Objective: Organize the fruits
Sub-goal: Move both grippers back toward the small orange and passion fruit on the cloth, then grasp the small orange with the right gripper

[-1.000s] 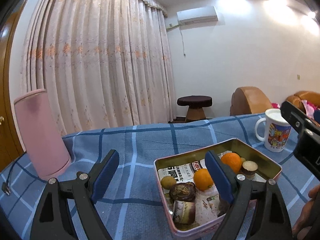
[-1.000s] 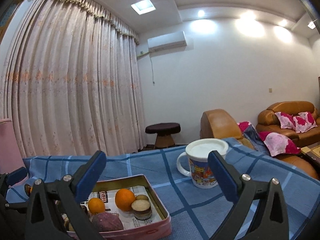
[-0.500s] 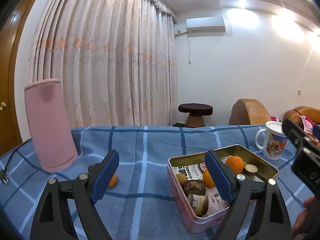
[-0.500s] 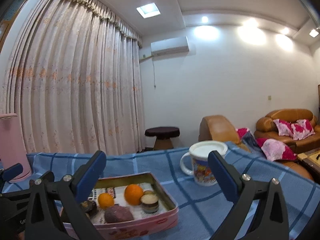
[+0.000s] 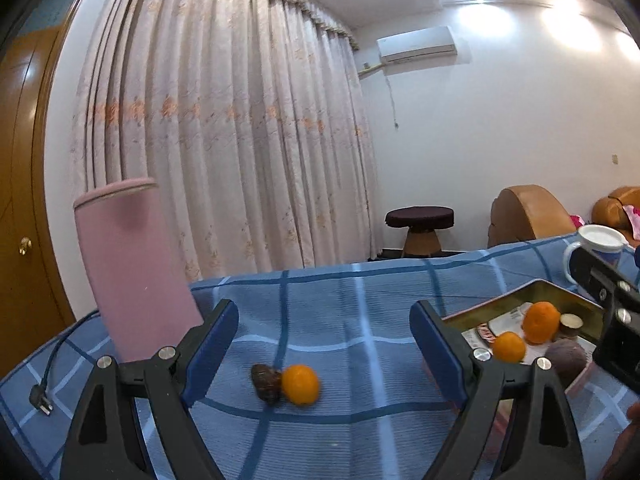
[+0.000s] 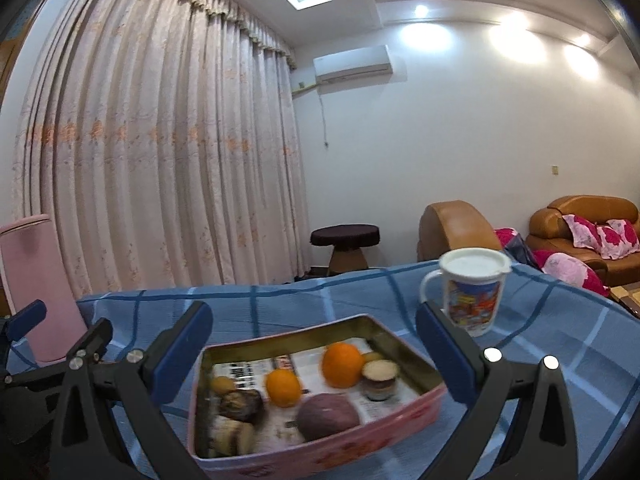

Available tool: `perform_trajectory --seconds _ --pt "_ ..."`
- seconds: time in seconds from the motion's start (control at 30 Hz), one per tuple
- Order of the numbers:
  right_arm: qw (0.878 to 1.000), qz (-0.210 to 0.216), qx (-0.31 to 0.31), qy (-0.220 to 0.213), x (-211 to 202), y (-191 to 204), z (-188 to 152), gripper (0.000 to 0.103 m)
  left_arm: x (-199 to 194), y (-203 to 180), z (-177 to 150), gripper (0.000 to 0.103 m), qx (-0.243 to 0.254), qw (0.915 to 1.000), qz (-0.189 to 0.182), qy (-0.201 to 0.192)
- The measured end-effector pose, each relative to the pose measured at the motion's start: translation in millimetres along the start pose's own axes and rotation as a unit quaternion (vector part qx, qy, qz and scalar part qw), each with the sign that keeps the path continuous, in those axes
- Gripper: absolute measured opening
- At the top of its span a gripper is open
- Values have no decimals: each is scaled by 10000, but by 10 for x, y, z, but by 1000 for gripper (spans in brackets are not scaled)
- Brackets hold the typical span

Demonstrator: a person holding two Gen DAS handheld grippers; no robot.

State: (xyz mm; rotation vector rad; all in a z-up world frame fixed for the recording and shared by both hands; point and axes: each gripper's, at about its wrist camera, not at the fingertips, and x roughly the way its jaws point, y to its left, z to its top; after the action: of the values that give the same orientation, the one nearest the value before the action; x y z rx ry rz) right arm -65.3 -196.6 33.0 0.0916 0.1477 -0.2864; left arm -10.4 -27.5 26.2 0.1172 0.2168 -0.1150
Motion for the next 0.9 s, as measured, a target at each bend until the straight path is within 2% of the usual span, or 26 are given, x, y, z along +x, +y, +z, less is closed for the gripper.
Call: perform_trajectory --seconds 0.23,0.4,0.47,0.53,0.57,0.67,0.8,0.83,0.9 --pt "9997 212 13 93 117 368 -36 103 122 289 -16 89 90 9995 296 31" --pt "9988 370 -180 251 226 637 -64 103 292 675 -73 89 -226 9976 515 411" --pt "9982 454 -242 319 269 718 -77 103 367 847 -99 89 -377 9942 800 617" --pt "9969 576 -304 431 322 800 -93 103 455 958 -119 89 -304 9895 1140 832" --pt "9959 652 -351 518 361 848 -102 103 524 1025 -140 89 -198 9840 1442 1030" --pt "9914 838 -616 799 475 1016 -139 103 667 1185 -225 89 -206 9709 1814 1549" --pt "9808 1371 -926 1037 567 1246 -195 102 738 1381 -286 89 -628 9627 1818 1901" --pt "9747 1538 -1103 1191 621 1344 -218 101 741 1414 -295 89 -694 9614 1821 1942" --pt "9648 1733 -1328 1466 720 1477 -259 91 741 1455 -307 89 -751 9593 1876 1973"
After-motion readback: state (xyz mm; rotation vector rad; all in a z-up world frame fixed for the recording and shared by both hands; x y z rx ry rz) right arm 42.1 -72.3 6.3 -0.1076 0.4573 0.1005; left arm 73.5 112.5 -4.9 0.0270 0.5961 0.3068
